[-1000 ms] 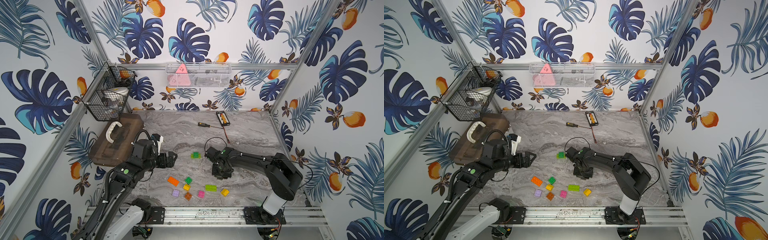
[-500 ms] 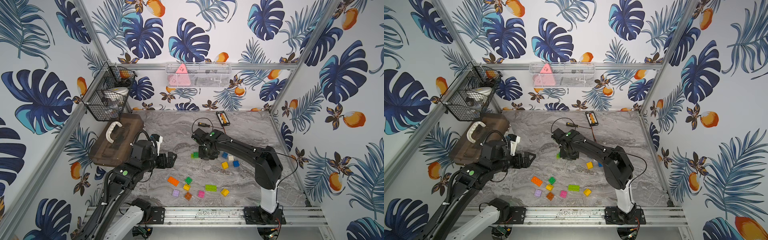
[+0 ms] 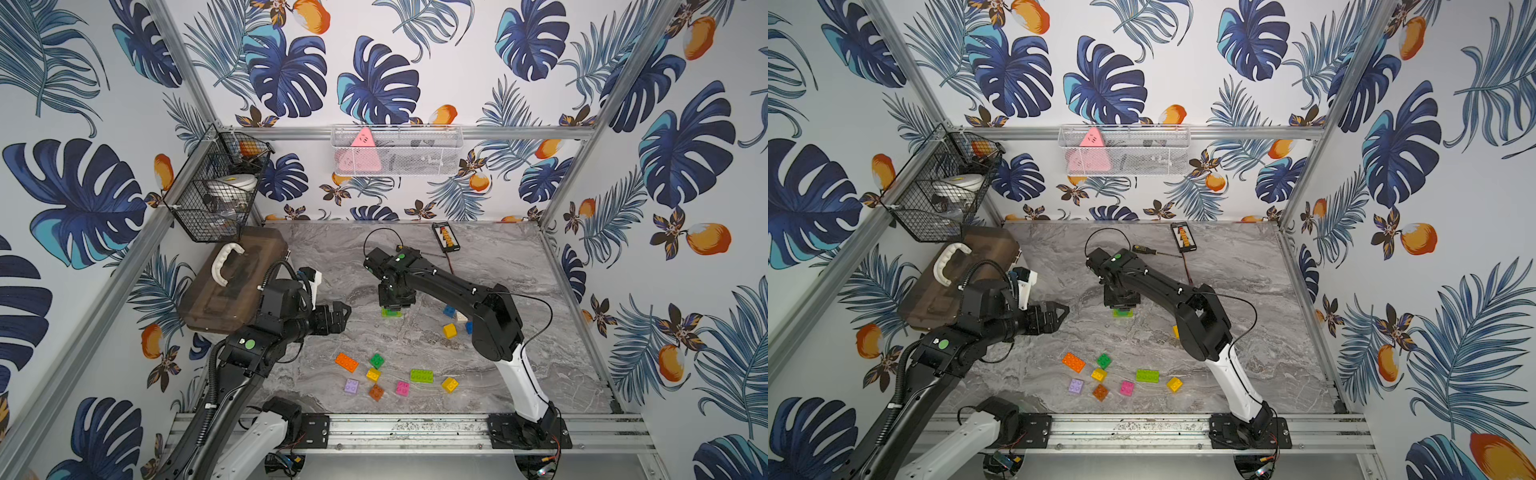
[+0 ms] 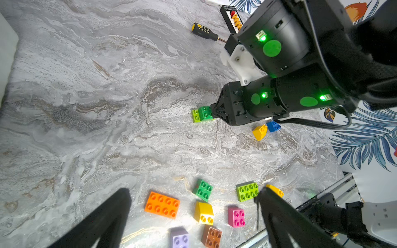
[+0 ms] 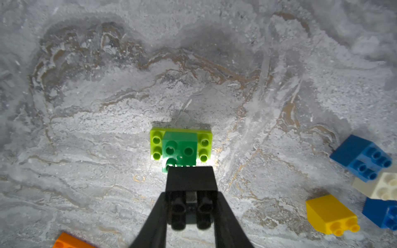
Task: Assemble the number 1 with lego
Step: Assemble the lego brick with the lego brick.
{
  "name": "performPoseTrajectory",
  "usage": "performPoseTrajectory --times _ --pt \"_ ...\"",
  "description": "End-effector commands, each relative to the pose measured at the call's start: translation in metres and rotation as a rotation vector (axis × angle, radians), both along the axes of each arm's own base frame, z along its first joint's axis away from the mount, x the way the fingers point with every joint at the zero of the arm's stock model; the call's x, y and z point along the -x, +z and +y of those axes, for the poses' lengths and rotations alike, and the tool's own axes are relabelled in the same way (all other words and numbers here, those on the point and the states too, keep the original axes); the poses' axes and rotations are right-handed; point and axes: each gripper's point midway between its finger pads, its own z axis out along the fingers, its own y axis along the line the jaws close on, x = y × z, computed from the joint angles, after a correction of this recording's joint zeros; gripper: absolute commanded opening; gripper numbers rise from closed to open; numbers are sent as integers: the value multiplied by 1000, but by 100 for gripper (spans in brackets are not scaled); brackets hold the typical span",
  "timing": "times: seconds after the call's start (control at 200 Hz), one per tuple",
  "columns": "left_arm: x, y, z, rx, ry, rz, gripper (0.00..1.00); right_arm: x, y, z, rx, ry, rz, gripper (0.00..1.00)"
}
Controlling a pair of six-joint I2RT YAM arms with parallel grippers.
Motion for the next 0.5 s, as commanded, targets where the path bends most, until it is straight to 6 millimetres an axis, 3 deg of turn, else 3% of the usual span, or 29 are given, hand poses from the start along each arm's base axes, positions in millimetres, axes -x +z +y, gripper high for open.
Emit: performPoseTrajectory --times 0.0,0.495 --pt "-2 4 -2 12 -13 -19 99 1 -3 3 11 30 22 12" --pt "-4 4 2 13 6 -15 99 -1 -17 3 54 39 42 12"
